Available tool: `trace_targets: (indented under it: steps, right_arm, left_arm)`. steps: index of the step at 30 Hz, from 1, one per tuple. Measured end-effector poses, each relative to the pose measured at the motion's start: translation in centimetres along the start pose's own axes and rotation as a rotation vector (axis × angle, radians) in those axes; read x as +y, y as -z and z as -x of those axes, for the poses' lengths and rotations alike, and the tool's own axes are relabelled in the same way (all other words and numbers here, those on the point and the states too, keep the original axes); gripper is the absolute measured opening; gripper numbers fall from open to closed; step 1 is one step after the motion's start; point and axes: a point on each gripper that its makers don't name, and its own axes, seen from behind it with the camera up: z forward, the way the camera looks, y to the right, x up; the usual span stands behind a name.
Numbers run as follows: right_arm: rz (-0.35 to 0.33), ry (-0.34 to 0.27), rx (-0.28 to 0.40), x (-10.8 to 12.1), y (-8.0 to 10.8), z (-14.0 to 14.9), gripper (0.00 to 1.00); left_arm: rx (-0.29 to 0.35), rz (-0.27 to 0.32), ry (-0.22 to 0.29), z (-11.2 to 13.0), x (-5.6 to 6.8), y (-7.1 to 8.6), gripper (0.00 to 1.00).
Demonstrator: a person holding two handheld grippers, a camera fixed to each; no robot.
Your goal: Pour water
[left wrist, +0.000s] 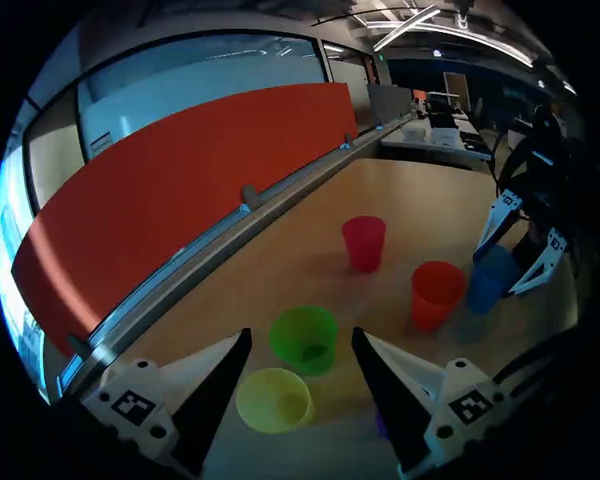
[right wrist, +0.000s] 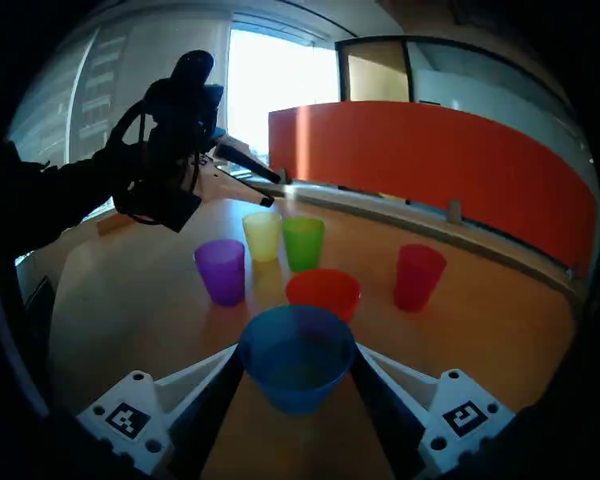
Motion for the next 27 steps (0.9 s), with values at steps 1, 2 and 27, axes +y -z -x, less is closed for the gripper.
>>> trace_targets:
  steps: [1,2,27]
  right_arm:
    - [0.001,0.0,0.01,0.0,0.1,-0.3,0.91]
    - [0.003,-0.001,0.022,0.0,0.1,-0.7,0.91]
    - [-0.01,0.013,0.166,-0.7,1.6,-4.9,0.92]
  left_arm:
    - [0.0,0.001,0.002,-0.1,-0.1,0.0,0.93]
    - [0.001,0.002,0.005,-0.1,-0.1,-0.1,0.93]
    - [-0.166,0.081,-0.005,2.5,0.6,-3.8,0.93]
